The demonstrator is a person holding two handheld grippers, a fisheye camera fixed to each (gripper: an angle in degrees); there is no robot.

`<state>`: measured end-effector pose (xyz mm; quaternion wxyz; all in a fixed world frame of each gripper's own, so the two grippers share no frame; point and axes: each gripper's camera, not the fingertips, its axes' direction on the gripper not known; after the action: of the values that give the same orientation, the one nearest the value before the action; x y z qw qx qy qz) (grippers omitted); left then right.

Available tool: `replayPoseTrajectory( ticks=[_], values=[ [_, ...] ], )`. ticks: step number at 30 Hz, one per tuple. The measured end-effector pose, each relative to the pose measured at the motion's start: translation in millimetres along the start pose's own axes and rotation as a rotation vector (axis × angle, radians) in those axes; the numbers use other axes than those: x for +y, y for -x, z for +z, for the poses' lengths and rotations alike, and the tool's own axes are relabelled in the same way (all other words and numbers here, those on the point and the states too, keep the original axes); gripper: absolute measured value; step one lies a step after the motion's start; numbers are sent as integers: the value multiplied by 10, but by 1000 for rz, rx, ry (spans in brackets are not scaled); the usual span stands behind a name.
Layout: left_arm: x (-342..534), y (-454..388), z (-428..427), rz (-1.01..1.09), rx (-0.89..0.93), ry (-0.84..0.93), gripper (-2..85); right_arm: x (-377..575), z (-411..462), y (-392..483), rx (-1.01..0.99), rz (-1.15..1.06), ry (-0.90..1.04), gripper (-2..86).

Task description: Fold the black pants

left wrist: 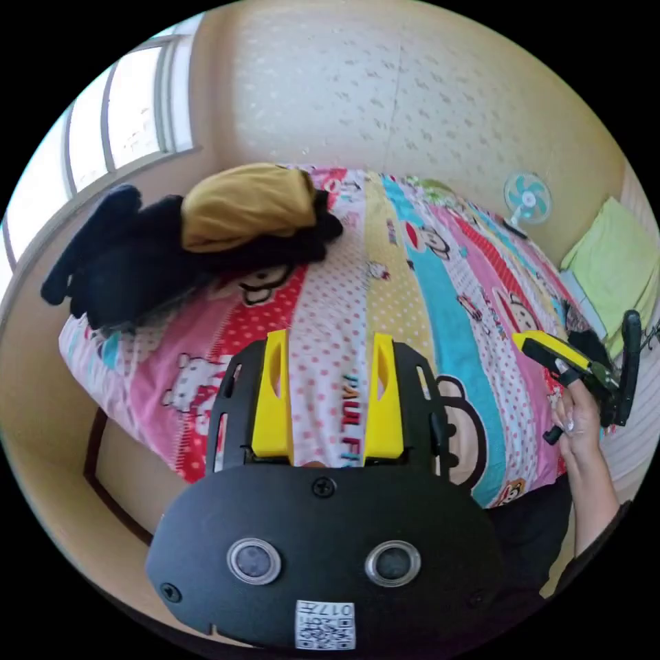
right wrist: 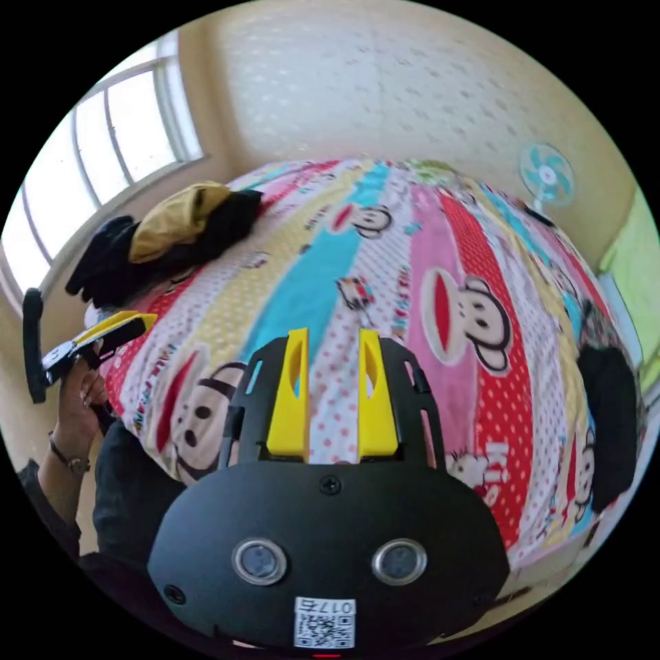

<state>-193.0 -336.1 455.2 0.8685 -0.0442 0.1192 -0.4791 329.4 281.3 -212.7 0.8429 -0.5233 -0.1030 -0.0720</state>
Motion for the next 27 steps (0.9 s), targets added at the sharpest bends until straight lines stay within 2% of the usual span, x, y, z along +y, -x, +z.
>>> replayPoseTrajectory(
  ticks=[4,9,11,13,15,17,19,20,21,22,24,25,27],
  values=[
    [213,936,-678,-132,61,-109,161,-640,133,907,-198,-219,-6,124],
    [705,1848,-1369,-257,-53,-145,166,-1790,25,2830,-459,-511,-135,139],
    [981,2231,-1655,-330,-25,-137,168,-2255,65,3370,-535,-517,-155,141],
    [1173,2434,-1850,-380,-21,-147,168,-2727,308,3778,-582,-441,-97,141],
    [1320,2567,-2004,-422,-37,-145,168,-3163,979,4135,-623,-316,167,130],
    [1419,2643,-2157,-444,-27,-137,167,-3215,1327,4146,-746,-240,284,95],
    [1451,2642,-2258,-438,-10,-150,160,-3239,1222,3879,-985,-184,181,49],
    [1458,2623,-2311,-427,-6,-161,153,-3263,1041,3591,-1269,-139,68,36],
    [1457,2609,-2335,-417,-4,-169,149,-3300,869,3371,-1414,-101,83,27],
    [1444,2576,-2376,-392,-1,-189,142,-3296,716,3266,-1415,-121,59,24],
    [1395,2525,-2419,-355,20,-219,138,-3211,-9,2658,-1431,-261,-117,17],
    [1346,2495,-2428,-335,47,-233,138,-3179,-143,2434,-1462,-229,-149,16],
    [1260,2449,-2421,-319,97,-236,141,-2855,-644,1434,-1540,-42,-327,16]
  ],
)
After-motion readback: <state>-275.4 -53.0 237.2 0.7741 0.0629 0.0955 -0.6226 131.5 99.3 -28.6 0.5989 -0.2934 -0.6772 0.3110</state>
